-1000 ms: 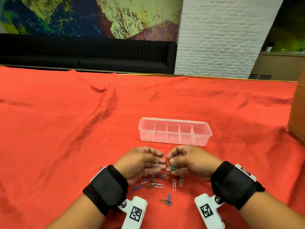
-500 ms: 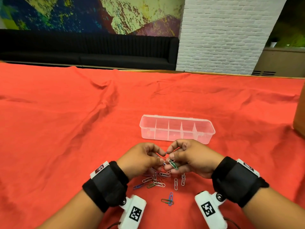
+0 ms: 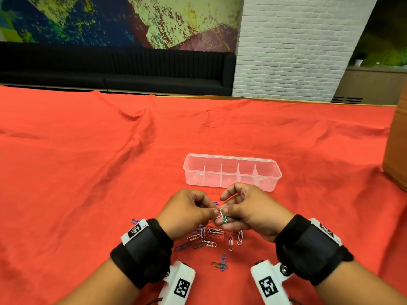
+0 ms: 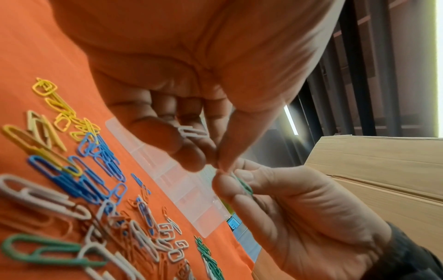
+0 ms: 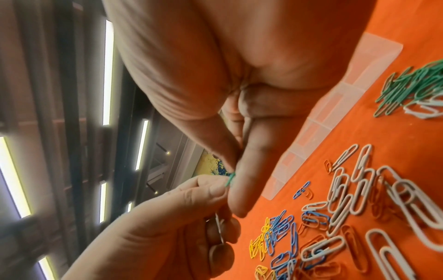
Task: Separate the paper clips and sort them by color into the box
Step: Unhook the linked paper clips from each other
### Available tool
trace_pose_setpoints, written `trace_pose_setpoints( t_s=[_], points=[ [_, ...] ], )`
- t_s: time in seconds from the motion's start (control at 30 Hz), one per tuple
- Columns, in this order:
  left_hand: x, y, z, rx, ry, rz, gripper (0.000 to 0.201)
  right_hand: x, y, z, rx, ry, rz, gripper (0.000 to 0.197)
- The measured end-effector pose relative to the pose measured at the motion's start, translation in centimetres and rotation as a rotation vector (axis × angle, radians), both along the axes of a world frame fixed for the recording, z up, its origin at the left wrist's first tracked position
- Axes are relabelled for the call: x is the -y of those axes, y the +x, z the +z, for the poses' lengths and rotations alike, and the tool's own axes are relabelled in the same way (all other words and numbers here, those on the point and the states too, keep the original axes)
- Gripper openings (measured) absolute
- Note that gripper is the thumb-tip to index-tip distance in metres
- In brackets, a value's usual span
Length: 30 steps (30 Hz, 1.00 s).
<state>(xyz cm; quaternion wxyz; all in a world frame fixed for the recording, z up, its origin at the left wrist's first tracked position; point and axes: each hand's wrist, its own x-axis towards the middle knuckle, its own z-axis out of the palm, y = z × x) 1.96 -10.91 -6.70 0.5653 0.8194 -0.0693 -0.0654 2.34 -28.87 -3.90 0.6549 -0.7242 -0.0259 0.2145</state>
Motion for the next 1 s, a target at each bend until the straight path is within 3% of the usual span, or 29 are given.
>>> trace_pose_setpoints(
  t_s=[0.13,0.27,0.5,0.73,1.0],
  points=[
    [0.0,-0.3,-0.1,-0.03,0.041,-0.049,0.02,-0.1,0.1,-0.1,0.035,-0.056,-0.037,0.023],
    [0.4,-0.5,-0.2,-0.005,0.035,-0.053,0.015,0.3,0.3,0.4,0.042,-0.119,-0.031,0.024],
    [0.2,-0.4,0.6,-0.195,-0.204,-0.11,0.011,1.0,0.4,0.9,0.008,-0.005,-0.071,0.022],
    [-0.7,-0.4,0.7,-0.213,-0.332,-0.134,0.006,1.7,0.8,1.7,-0.082,0.117,-0.103,0.023],
    [-1.2,-0.4,1.5,-0.214,-0.407,-0.065,0.011,1.9,0.6,2.4,-0.095,-0.018,0.033,0.017]
  ],
)
